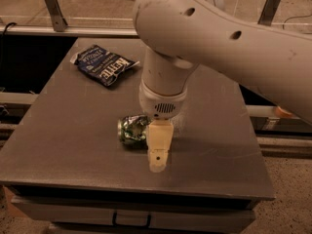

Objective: Place green can upright

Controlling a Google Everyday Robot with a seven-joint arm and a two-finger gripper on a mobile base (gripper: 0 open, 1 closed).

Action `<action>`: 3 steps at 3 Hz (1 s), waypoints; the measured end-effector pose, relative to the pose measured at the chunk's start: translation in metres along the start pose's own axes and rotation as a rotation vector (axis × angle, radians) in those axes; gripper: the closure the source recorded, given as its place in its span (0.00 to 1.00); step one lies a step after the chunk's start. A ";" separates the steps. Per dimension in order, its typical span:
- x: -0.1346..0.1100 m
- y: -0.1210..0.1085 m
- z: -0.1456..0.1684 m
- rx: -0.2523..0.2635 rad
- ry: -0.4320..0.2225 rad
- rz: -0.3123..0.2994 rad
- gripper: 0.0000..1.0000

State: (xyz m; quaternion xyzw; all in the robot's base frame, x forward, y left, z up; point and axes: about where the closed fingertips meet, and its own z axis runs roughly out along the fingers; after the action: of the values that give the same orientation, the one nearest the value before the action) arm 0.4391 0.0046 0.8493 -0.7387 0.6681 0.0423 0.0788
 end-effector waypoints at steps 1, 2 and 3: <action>-0.012 -0.001 0.011 -0.034 -0.016 0.026 0.00; -0.018 -0.005 0.024 -0.069 -0.028 0.081 0.18; -0.021 -0.009 0.031 -0.102 -0.033 0.140 0.41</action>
Offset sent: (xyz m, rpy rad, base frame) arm 0.0106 0.0327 -0.0356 0.0398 0.1496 -0.1322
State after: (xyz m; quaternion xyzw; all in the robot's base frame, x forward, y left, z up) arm 0.4474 0.0319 0.8226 -0.6925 0.7136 0.0938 0.0492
